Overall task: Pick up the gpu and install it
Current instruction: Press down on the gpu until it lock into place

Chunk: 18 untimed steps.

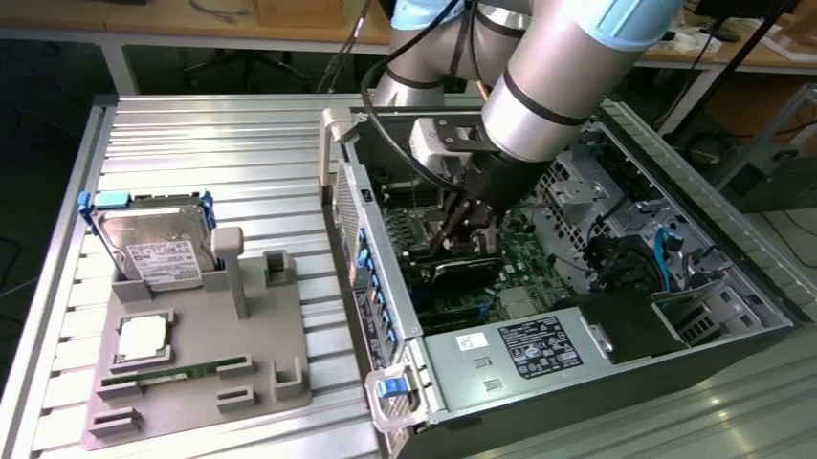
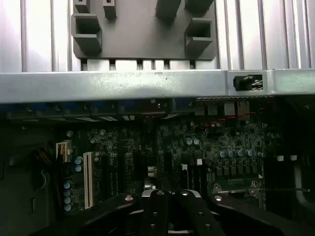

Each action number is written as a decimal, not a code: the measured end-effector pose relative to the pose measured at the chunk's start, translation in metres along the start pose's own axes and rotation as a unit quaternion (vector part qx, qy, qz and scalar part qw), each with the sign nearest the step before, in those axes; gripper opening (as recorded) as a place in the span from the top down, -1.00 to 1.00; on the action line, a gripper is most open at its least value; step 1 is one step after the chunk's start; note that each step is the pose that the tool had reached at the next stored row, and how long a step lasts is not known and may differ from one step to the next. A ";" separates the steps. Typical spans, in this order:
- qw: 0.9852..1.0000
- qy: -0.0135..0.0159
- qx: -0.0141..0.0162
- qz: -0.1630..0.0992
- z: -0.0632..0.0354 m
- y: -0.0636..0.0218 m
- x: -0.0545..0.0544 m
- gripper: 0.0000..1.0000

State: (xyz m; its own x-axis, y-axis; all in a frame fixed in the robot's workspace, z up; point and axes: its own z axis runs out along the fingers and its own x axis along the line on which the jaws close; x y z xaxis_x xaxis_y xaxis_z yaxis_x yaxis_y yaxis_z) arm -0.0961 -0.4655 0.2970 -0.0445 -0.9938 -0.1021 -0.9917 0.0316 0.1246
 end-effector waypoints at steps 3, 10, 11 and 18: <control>1.000 0.005 0.005 0.000 0.0032 -0.0105 0.001 0.79; 1.000 0.010 0.011 0.000 0.0085 -0.0258 0.001 0.79; 0.999 0.028 0.015 0.002 0.0095 -0.0259 0.001 0.79; 0.999 0.028 0.026 0.004 0.0149 -0.0174 -0.002 0.79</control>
State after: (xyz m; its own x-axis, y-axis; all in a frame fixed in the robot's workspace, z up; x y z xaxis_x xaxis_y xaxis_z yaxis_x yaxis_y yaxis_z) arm -0.0805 -0.4623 0.2803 -0.0465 -0.9978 -0.0467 -0.9964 0.0430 0.0729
